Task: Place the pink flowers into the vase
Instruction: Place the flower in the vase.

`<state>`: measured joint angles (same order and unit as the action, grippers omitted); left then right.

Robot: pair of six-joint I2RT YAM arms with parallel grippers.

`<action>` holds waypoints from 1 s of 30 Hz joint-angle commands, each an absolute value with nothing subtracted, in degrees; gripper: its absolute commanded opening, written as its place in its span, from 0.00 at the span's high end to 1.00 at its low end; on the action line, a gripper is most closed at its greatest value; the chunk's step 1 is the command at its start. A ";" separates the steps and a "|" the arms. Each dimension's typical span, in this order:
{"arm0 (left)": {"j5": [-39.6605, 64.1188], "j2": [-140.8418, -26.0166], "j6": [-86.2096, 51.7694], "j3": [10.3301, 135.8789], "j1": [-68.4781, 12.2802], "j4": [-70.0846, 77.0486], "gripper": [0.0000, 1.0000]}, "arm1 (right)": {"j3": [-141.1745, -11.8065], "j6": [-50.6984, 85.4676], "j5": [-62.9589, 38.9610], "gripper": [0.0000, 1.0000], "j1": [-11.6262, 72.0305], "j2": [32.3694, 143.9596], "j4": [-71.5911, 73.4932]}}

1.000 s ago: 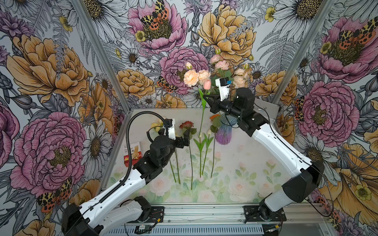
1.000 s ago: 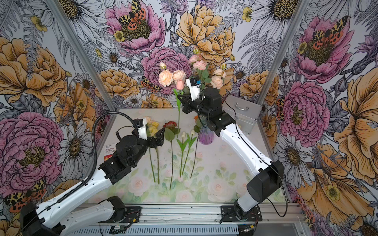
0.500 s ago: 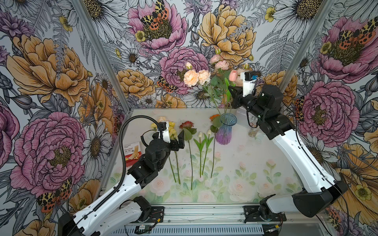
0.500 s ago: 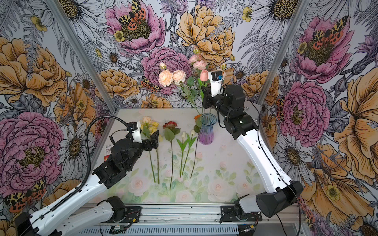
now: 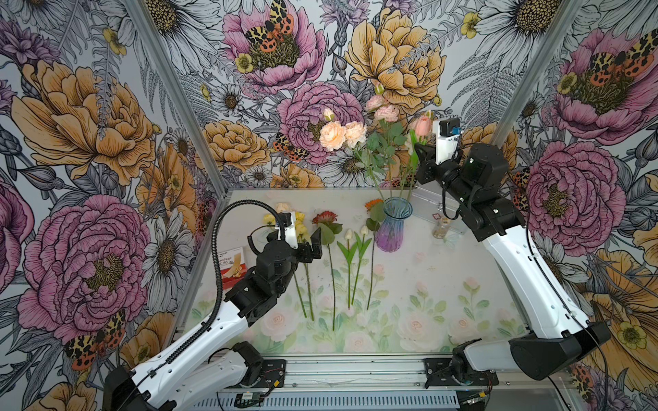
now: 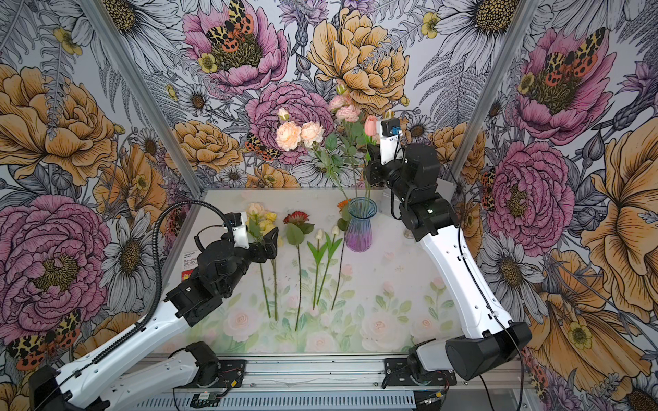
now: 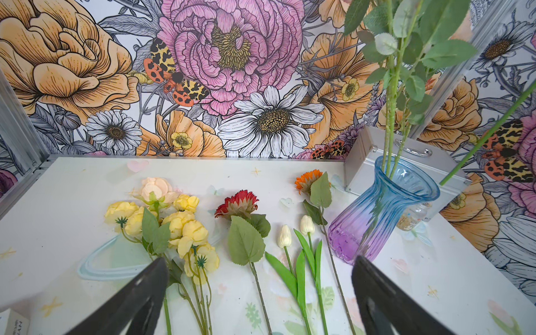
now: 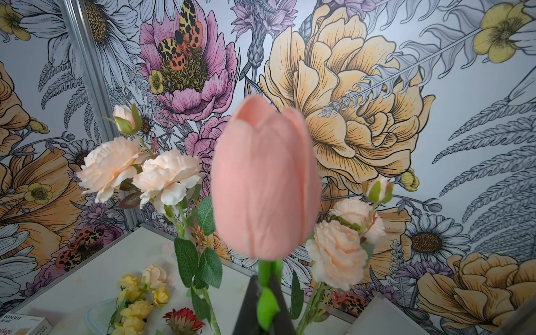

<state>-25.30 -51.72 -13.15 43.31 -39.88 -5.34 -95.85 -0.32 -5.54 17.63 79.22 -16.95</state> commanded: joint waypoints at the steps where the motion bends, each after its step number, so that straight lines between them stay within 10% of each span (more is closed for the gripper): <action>1: -25.71 -51.68 -14.20 41.77 -39.47 -5.04 0.01 | -96.90 -1.85 -4.79 1.00 17.27 79.96 -16.18; 30: -23.04 -53.44 -14.69 41.31 -37.78 -7.46 0.01 | -66.59 5.65 -7.74 0.98 16.88 81.54 4.13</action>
<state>-24.53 -53.12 -14.63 41.74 -38.46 -6.72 -67.24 3.88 -8.62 17.17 82.39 1.61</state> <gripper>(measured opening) 0.987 0.060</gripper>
